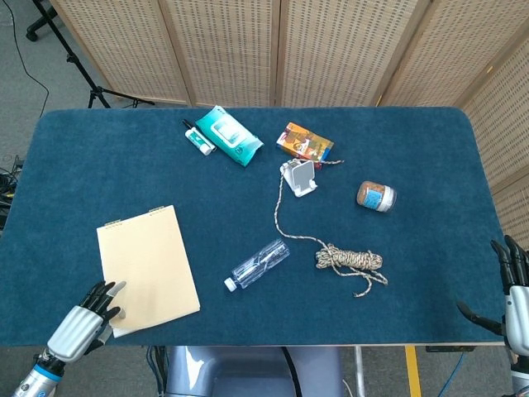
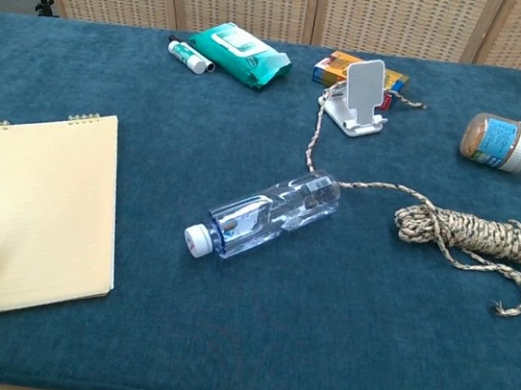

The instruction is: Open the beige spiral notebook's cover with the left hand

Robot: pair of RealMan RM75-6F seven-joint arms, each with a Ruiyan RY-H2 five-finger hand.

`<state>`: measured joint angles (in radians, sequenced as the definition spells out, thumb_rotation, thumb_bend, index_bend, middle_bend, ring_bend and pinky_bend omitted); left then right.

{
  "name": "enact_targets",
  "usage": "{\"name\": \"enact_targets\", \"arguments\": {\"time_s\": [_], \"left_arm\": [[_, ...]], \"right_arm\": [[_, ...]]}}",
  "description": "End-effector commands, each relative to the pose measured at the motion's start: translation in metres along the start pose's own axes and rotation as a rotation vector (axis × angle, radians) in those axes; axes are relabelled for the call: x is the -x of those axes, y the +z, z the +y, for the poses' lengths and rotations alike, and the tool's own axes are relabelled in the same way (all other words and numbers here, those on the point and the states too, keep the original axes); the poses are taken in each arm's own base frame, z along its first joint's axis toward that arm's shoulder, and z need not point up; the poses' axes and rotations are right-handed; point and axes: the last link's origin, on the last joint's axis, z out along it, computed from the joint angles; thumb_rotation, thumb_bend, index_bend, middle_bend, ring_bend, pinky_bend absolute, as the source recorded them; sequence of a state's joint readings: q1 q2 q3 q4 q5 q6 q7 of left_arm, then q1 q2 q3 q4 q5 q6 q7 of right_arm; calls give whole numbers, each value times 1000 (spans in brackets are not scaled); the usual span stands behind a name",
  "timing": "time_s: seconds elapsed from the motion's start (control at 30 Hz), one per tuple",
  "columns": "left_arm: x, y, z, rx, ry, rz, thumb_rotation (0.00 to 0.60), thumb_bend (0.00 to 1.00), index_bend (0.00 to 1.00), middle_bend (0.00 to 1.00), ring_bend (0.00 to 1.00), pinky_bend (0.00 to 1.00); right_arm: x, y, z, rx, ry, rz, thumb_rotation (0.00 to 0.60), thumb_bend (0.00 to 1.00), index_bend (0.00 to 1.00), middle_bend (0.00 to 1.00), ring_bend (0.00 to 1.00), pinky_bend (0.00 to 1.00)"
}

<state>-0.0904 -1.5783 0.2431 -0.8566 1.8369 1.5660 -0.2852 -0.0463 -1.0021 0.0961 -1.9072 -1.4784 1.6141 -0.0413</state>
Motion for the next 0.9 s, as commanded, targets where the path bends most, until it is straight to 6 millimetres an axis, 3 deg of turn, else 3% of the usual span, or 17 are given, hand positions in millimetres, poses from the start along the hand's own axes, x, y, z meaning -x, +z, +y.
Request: {"name": "enact_targets", "arguments": {"time_s": [0.03, 0.53, 0.67, 0.9], "left_arm": [[-1, -2, 1, 11, -14, -9, 600, 635, 797, 0, 0, 0], [-29, -6, 7, 25, -65, 77, 600, 633, 808, 0, 0, 0], [-63, 11, 10, 34, -149, 157, 600, 633, 820, 0, 0, 0], [-100, 20, 15, 2, -204, 225, 600, 632, 832, 0, 0, 0]], "right_arm": [[0, 0, 0, -1, 1, -2, 600, 131, 44, 0, 0, 0], [-2, 0, 1, 4, 7, 4, 600, 131, 45, 0, 0, 0], [0, 0, 0, 1, 2, 1, 600, 131, 45, 0, 0, 0], [0, 0, 0, 4, -2, 2, 600, 131, 45, 0, 0, 0]]}}
